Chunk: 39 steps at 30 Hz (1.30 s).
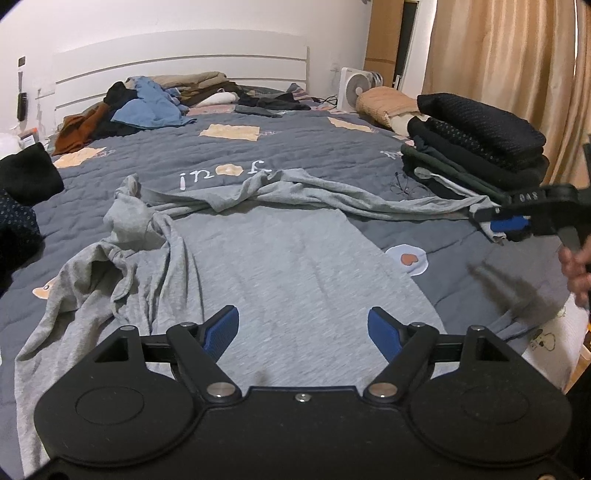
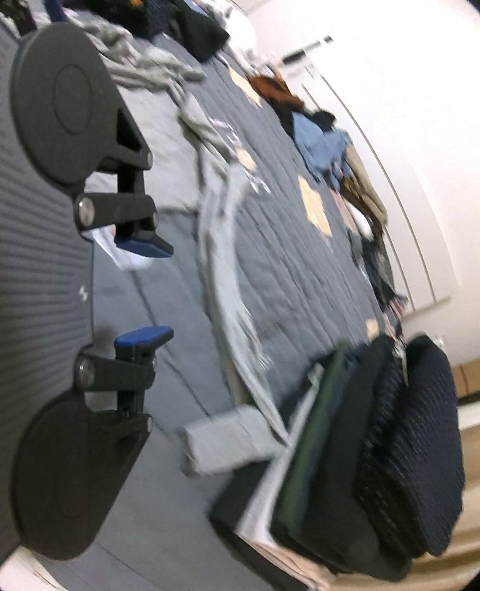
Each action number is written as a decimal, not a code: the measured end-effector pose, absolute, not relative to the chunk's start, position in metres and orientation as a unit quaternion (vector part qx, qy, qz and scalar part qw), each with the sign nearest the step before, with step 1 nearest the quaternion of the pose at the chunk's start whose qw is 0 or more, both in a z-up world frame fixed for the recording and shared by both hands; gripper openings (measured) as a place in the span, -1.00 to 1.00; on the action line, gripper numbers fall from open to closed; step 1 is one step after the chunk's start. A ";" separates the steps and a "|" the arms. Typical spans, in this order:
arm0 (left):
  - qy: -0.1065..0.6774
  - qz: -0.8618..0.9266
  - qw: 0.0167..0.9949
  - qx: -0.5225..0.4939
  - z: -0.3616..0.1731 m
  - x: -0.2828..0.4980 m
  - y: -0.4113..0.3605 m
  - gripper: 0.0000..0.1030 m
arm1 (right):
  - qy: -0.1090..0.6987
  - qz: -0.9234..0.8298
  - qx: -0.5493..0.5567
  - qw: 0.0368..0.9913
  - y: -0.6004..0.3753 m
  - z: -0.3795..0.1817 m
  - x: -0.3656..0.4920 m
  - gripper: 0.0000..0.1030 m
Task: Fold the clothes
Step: 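Grasp a sweatshirt sleeve with the right tool and pull it across the body, then release the sleeve with the right tool and lift away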
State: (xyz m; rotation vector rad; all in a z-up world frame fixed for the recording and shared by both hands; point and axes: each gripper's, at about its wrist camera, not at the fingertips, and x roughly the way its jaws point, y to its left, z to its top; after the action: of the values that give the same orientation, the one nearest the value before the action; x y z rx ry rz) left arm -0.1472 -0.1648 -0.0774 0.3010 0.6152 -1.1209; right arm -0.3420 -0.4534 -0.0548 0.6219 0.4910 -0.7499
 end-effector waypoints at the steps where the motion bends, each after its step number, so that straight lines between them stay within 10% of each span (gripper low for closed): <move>1: 0.286 -0.519 0.793 0.141 -0.078 -0.147 -0.164 0.48 | 0.237 -0.347 0.302 0.856 -0.446 -0.058 -0.342 -0.22; 34: 0.276 -0.524 0.794 0.139 -0.070 -0.154 -0.155 0.51 | 0.398 -0.214 0.176 0.875 -0.317 -0.106 -0.341 -0.23; 39: 0.276 -0.526 0.792 0.143 -0.071 -0.155 -0.156 0.52 | 0.404 -0.213 0.179 0.871 -0.317 -0.109 -0.336 -0.88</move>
State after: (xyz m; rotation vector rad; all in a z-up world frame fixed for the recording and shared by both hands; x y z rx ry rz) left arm -0.1550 -0.1557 -0.0713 0.3085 0.5939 -1.1311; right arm -0.3363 -0.3174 -0.1087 0.3747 0.8443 -0.4454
